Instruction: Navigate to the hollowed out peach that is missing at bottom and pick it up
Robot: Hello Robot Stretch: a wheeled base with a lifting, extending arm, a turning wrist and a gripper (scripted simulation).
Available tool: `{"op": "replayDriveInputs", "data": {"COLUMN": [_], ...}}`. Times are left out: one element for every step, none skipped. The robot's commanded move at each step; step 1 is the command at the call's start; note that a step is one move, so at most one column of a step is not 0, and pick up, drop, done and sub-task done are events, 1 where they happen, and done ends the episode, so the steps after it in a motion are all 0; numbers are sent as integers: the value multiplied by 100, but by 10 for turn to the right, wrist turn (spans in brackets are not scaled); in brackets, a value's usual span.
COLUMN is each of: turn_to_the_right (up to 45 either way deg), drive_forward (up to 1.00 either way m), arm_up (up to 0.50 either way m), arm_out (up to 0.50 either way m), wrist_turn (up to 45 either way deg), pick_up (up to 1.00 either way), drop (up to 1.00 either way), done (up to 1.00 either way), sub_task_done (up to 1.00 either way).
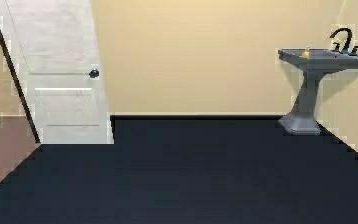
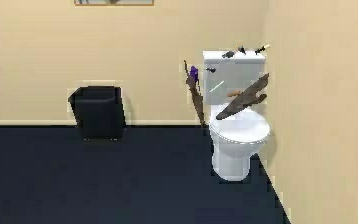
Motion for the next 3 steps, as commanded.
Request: {"op": "replayDriveInputs", "data": {"turn_to_the_right": [-300,0,-150], "drive_forward": [0,65,0], "arm_up": [0,0,0], "arm_out": [0,0,0], "wrist_turn": [0,0,0], "pick_up": [0,0,0], "drop": [0,0,0], "done": [0,0,0], "sub_task_done": [0,0,0]}}
